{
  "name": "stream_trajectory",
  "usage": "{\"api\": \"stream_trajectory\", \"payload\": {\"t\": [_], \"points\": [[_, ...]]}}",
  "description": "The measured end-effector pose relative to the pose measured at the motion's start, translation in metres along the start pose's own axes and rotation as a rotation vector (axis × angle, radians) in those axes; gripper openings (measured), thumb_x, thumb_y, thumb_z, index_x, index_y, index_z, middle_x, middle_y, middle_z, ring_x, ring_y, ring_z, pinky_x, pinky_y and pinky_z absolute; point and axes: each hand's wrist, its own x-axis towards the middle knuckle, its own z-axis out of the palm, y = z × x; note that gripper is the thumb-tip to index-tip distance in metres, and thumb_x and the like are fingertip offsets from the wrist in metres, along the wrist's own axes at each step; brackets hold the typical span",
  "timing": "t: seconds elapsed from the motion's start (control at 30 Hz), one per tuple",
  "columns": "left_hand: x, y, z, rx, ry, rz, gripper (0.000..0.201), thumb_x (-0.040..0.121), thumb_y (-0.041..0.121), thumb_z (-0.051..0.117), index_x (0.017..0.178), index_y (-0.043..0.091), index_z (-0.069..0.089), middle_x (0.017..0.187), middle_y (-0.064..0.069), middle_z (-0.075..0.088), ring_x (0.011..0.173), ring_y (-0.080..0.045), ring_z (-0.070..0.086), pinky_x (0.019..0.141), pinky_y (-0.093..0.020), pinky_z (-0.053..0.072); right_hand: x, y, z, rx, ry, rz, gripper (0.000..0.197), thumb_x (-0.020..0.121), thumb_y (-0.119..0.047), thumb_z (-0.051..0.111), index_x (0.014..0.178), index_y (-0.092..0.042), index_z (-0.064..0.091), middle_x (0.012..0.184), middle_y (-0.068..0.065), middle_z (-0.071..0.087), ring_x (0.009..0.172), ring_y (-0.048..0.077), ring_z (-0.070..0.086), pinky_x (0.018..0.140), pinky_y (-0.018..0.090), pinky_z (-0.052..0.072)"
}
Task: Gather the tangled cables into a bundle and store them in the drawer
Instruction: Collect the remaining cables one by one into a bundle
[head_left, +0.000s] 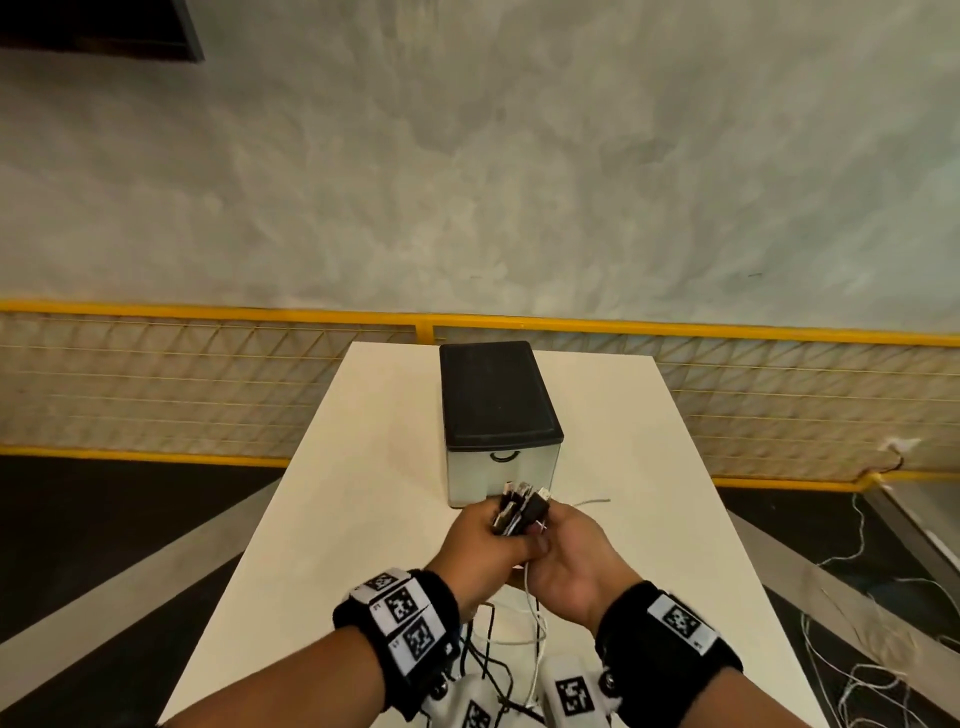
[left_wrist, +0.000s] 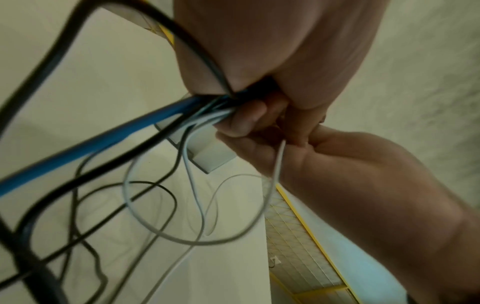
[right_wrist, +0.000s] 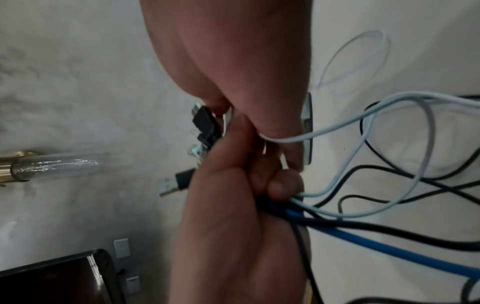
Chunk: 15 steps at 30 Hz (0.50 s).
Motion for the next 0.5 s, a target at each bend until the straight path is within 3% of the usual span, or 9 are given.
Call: {"api": "stream_trajectory", "payload": {"t": [0.03,0.1,0.13,0.2,0.3,0.37,0.43,0.5], "points": [[-0.002,-0.001,-0.004,-0.001,-0.024,-0.009,0.019,0.076,-0.004,0.071,0.080,0.015,0.070,0.070,0.003,0.070,0.066,-0.009,0.068,0.058,-0.028,0.057,0.000,-0.001,-0.002,-0.009,-0.002,0.017,0.040,0.099,-0.030,0.038,0.098,-0.009,0.071,0.096,0.015,0.074,0.090,0.031,0.067,0.091,0.050,0.050],[-0.011,-0.004,-0.012,0.070,-0.100,-0.038,0.024,0.078,-0.008,0.069,0.074,0.015,0.065,0.054,0.013,0.062,0.047,0.003,0.055,0.044,-0.011,0.041,0.003,-0.007,-0.007,0.037,0.034,0.025,0.032,0.098,-0.030,0.042,0.096,-0.009,0.066,0.099,0.016,0.074,0.090,0.031,0.066,0.085,0.048,0.049],[-0.016,-0.008,-0.017,0.116,-0.159,-0.071,0.023,0.078,-0.007,0.070,0.073,0.015,0.064,0.051,0.014,0.059,0.045,0.003,0.052,0.043,-0.009,0.038,0.006,-0.013,-0.010,0.059,0.064,0.006,0.027,0.099,-0.029,0.042,0.097,-0.011,0.062,0.099,0.015,0.075,0.092,0.030,0.067,0.081,0.045,0.048],[-0.026,-0.020,-0.028,0.226,-0.281,-0.172,0.019,0.076,-0.004,0.073,0.074,0.013,0.065,0.050,0.014,0.058,0.043,0.001,0.050,0.044,-0.012,0.038,0.011,-0.024,-0.017,0.091,0.090,-0.022,0.025,0.102,-0.030,0.037,0.094,-0.016,0.056,0.095,0.012,0.077,0.100,0.028,0.067,0.085,0.045,0.045],[-0.037,-0.033,-0.045,0.380,-0.414,-0.314,0.020,0.073,0.000,0.077,0.072,0.019,0.070,0.060,0.007,0.062,0.051,-0.003,0.054,0.056,-0.015,0.043,0.017,-0.035,-0.025,0.126,0.086,-0.046,0.028,0.103,-0.031,0.036,0.090,-0.018,0.056,0.090,0.010,0.078,0.102,0.027,0.067,0.088,0.046,0.044],[-0.043,-0.034,-0.054,0.434,-0.464,-0.362,0.019,0.074,0.004,0.078,0.074,0.021,0.071,0.062,0.006,0.061,0.050,-0.001,0.053,0.054,-0.015,0.042,0.015,-0.036,-0.026,0.134,0.073,-0.064,0.027,0.103,-0.031,0.036,0.090,-0.017,0.055,0.091,0.010,0.077,0.101,0.027,0.067,0.084,0.045,0.046],[-0.045,-0.030,-0.060,0.361,-0.351,-0.328,0.015,0.077,0.006,0.076,0.076,0.019,0.068,0.058,0.007,0.056,0.044,-0.003,0.047,0.046,-0.016,0.036,0.012,-0.034,-0.025,0.127,0.063,-0.085,0.025,0.104,-0.029,0.035,0.092,-0.017,0.054,0.102,0.012,0.073,0.100,0.028,0.067,0.083,0.045,0.046],[-0.038,-0.023,-0.062,0.124,-0.085,-0.237,0.013,0.077,0.008,0.075,0.077,0.017,0.066,0.059,0.002,0.051,0.045,-0.011,0.038,0.044,-0.020,0.028,0.011,-0.028,-0.022,0.099,0.052,-0.102,0.022,0.103,-0.028,0.037,0.095,-0.017,0.054,0.110,0.013,0.070,0.102,0.028,0.066,0.083,0.045,0.047]]}}
